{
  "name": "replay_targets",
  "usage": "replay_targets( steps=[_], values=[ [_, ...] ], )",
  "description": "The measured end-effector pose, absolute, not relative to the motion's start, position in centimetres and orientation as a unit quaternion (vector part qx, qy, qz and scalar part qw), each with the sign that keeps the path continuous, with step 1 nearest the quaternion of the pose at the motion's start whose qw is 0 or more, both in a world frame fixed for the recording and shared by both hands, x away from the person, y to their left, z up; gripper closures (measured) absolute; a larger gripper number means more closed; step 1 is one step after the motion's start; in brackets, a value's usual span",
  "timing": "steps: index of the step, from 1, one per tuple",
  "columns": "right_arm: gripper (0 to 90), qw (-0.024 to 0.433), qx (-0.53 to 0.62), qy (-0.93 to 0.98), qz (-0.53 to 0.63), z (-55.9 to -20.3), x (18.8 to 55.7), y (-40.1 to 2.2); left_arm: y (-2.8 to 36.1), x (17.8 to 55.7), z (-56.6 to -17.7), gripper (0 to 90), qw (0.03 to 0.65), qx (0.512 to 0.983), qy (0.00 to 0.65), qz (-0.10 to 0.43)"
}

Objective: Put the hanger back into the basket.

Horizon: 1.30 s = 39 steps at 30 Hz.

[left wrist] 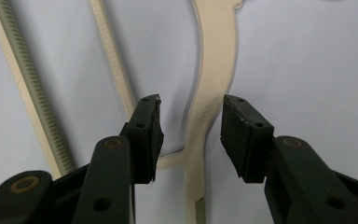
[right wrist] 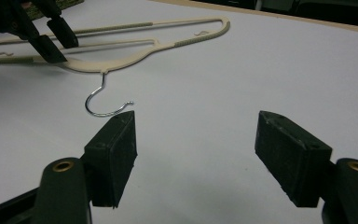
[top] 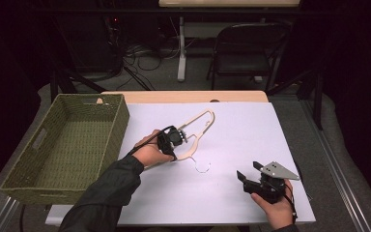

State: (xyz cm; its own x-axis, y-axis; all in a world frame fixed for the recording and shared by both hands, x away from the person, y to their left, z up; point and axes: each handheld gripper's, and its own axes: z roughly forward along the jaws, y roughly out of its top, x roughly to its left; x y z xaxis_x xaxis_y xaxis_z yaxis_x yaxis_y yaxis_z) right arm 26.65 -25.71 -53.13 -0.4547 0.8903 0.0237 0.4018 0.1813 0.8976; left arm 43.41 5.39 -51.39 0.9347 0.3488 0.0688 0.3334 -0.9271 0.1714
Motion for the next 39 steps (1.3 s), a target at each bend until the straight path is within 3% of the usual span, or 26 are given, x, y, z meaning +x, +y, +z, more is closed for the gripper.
replay_targets(
  steps=[18,39],
  values=[
    [29.3,0.264,0.449,0.724,0.453,-53.07,26.61,-25.78,4.91,43.62,-52.2,57.4,0.07,0.982,0.17,0.04],
    [29.4,0.263,0.448,0.725,0.452,-53.07,26.61,-25.78,4.83,43.74,-52.36,69.2,0.072,0.983,0.167,0.015]
  ],
)
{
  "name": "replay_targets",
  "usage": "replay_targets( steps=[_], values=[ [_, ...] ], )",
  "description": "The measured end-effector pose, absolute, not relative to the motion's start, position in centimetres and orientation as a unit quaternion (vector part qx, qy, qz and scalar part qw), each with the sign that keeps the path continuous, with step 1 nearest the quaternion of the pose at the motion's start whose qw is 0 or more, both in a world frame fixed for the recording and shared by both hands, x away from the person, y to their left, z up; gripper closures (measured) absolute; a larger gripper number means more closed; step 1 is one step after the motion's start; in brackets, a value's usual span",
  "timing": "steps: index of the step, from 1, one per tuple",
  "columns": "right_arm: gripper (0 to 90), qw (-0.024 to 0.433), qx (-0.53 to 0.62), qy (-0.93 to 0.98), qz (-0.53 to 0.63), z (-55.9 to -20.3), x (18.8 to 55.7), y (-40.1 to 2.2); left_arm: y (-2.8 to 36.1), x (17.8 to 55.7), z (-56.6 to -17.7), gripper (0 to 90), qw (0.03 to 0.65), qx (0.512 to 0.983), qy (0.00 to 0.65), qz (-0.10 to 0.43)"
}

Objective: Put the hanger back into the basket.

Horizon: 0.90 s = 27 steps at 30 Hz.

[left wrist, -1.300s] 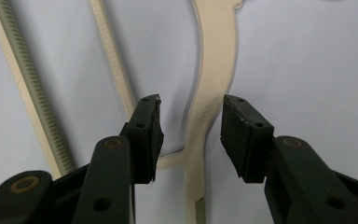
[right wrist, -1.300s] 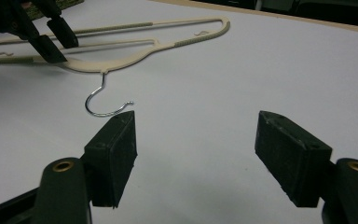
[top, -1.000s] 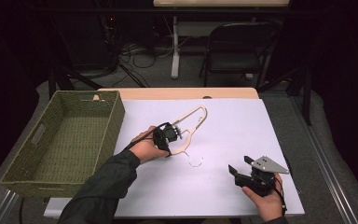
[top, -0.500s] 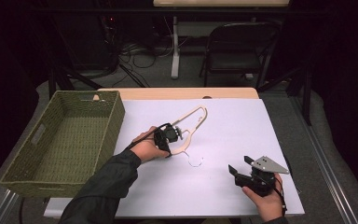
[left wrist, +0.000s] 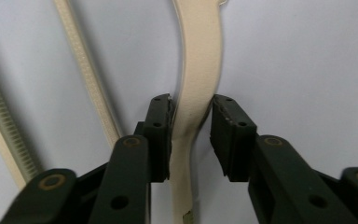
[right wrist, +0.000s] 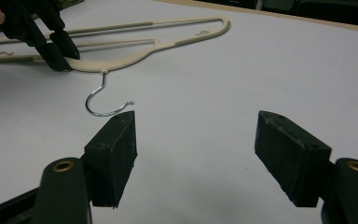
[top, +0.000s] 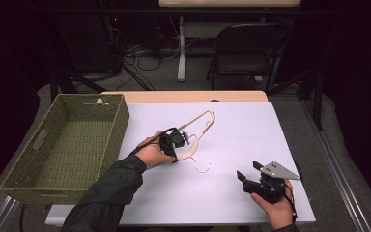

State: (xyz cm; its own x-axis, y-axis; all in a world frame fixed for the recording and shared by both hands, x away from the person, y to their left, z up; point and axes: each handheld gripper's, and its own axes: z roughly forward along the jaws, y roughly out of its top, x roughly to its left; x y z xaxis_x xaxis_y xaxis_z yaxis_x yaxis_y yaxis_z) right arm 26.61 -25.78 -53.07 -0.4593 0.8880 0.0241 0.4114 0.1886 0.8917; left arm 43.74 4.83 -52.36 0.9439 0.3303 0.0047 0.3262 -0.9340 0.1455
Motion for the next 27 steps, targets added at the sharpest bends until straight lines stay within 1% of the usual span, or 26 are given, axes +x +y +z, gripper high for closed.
replay_targets(
  steps=[17,20,27],
  values=[
    [29.5,0.263,0.449,0.725,0.451,-53.1,26.63,-25.74,4.39,43.37,-52.28,73.2,0.057,0.989,0.133,0.026],
    [29.6,0.263,0.448,0.726,0.451,-53.1,26.63,-25.75,4.32,43.37,-52.23,74.2,0.054,0.99,0.129,0.022],
    [29.6,0.263,0.449,0.726,0.451,-53.11,26.65,-25.76,4.15,43.16,-52.22,75.5,0.052,0.99,0.124,0.036]
  ],
)
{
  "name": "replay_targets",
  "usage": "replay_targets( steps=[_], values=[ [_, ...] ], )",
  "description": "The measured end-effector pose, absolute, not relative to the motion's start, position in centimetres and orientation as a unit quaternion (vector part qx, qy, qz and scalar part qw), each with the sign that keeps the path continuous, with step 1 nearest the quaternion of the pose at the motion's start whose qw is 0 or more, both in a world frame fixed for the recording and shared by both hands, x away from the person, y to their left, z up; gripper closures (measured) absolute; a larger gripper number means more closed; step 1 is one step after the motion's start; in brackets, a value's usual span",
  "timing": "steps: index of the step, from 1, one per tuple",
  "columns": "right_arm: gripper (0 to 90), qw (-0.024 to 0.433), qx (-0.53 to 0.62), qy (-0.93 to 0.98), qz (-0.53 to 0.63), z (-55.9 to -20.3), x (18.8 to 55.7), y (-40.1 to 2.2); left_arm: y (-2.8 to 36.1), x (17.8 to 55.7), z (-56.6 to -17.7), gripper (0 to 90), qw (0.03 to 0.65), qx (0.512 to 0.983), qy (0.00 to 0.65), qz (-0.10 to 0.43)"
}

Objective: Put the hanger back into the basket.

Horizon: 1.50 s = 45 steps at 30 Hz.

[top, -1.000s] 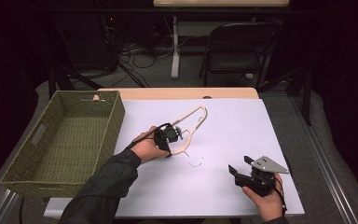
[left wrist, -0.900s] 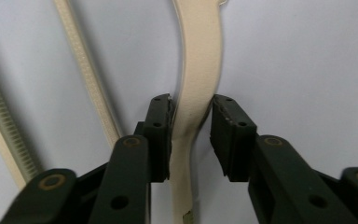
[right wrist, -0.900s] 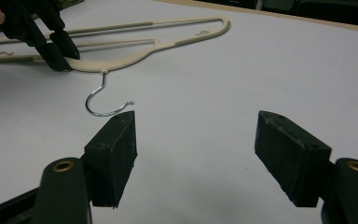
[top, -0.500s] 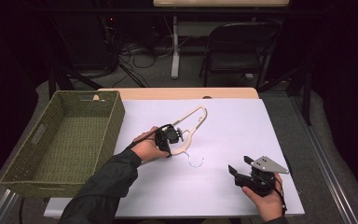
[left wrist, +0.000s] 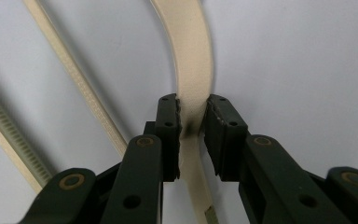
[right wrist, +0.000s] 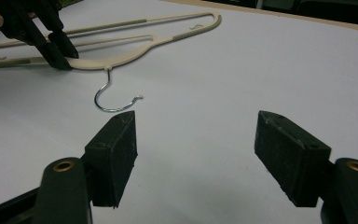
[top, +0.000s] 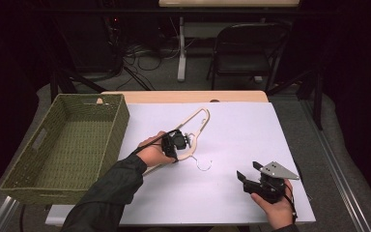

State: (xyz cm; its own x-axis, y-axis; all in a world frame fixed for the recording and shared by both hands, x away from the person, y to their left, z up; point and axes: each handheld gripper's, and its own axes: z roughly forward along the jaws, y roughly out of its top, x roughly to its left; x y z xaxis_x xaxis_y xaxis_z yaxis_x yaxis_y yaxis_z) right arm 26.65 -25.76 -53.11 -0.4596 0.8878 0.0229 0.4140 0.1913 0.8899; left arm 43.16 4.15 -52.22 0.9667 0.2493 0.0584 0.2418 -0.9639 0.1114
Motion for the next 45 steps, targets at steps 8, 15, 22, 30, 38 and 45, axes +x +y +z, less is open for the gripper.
replay_targets(
  steps=[8,15,22,30,38,45],
  values=[
    [29.6,0.266,0.448,0.723,0.454,-53.2,26.7,-25.7,4.1,43.1,-52.2,76.1,0.048,0.99,0.126,0.041],
    [29.6,0.265,0.449,0.723,0.454,-53.2,26.7,-25.7,4.2,43.1,-52.1,76.2,0.045,0.99,0.124,0.045],
    [29.6,0.264,0.449,0.723,0.453,-53.2,26.7,-25.7,4.1,42.9,-52.0,76.3,0.04,0.99,0.127,0.051],
    [29.6,0.265,0.45,0.722,0.455,-53.2,26.7,-25.7,4.0,42.7,-51.2,76.4,0.04,0.989,0.132,0.055],
    [29.6,0.264,0.449,0.724,0.452,-53.2,26.7,-25.7,4.3,42.4,-50.2,76.4,0.047,0.988,0.134,0.064],
    [29.6,0.264,0.451,0.722,0.453,-53.2,26.7,-25.7,4.5,42.1,-49.2,76.4,0.05,0.987,0.141,0.06]
  ],
)
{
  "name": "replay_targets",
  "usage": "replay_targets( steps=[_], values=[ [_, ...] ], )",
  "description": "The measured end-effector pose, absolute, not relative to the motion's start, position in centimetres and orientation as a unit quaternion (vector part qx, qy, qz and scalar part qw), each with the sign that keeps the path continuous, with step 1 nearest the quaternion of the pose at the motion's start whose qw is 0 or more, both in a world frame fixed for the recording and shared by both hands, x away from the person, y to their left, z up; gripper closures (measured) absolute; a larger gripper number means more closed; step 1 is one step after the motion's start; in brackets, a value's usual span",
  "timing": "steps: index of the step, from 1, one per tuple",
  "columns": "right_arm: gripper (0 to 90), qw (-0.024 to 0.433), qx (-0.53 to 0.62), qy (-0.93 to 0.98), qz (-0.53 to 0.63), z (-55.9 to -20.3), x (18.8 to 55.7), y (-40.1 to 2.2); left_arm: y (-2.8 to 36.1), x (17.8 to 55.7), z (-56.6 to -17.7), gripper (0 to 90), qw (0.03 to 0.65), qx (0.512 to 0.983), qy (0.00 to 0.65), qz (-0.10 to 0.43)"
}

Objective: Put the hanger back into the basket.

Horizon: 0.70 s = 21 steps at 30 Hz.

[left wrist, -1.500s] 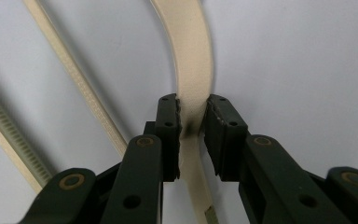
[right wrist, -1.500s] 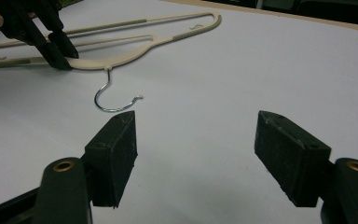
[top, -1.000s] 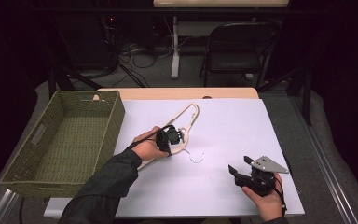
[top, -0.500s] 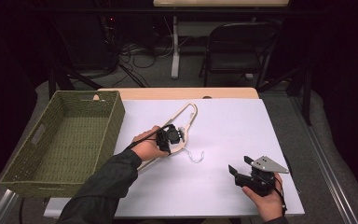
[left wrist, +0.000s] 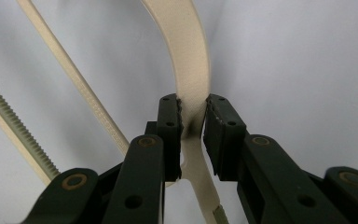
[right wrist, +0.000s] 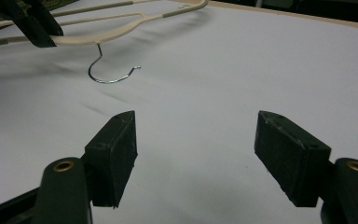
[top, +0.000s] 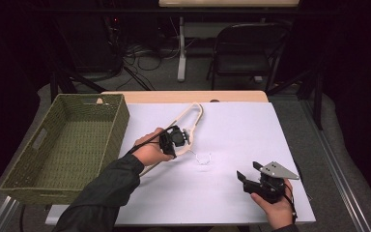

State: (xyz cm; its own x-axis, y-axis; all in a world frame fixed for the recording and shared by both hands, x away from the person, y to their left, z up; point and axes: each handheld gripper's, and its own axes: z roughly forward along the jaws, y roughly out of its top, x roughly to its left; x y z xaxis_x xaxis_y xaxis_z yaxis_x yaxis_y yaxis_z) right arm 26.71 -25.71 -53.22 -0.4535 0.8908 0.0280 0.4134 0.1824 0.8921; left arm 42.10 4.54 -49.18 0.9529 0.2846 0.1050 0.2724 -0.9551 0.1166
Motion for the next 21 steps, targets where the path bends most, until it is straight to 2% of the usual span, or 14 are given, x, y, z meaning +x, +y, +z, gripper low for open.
replay_targets(
  steps=[21],
  values=[
    [29.6,0.264,0.451,0.722,0.453,-53.2,26.7,-25.7,5.2,40.6,-45.4,76.4,0.092,0.979,0.173,0.046]
  ],
)
